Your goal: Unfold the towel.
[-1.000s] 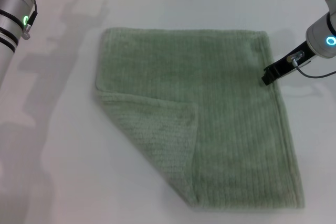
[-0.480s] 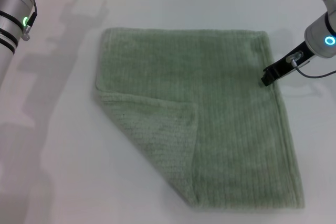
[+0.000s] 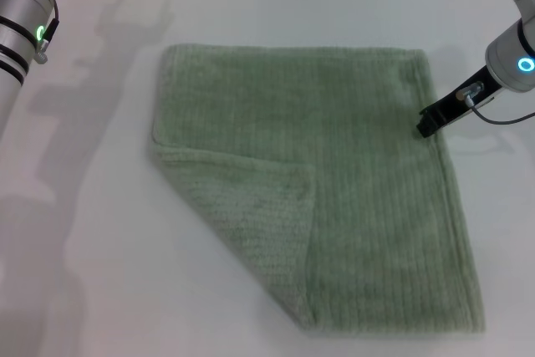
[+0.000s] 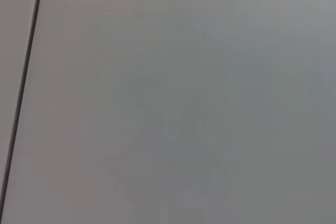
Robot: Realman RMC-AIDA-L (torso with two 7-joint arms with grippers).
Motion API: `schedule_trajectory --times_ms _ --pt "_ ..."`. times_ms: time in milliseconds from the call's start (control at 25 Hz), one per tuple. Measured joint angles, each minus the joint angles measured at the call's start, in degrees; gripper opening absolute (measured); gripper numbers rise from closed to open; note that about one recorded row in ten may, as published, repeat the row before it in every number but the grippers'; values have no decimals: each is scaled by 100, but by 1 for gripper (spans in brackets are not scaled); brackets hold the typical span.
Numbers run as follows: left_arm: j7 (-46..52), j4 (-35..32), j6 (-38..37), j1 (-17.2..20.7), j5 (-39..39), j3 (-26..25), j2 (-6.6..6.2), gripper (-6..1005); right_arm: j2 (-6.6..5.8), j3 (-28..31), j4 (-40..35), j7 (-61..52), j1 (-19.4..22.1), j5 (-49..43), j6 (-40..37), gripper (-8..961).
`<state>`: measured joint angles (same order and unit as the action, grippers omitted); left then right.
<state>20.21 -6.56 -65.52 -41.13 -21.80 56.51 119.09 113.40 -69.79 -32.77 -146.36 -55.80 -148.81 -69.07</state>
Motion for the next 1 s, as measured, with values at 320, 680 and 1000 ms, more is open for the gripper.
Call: schedule_trajectory --times_ms 320,680,1000 --pt "0 -4 5 -16 0 0 0 815 -59 0 247 21 -128 0 53 3" --pt "0 -4 -7 -35 0 0 0 815 -79 -3 391 153 -168 6 112 3" --pt "0 -4 -3 -36 0 0 0 815 -32 0 394 246 -180 28 113 4"
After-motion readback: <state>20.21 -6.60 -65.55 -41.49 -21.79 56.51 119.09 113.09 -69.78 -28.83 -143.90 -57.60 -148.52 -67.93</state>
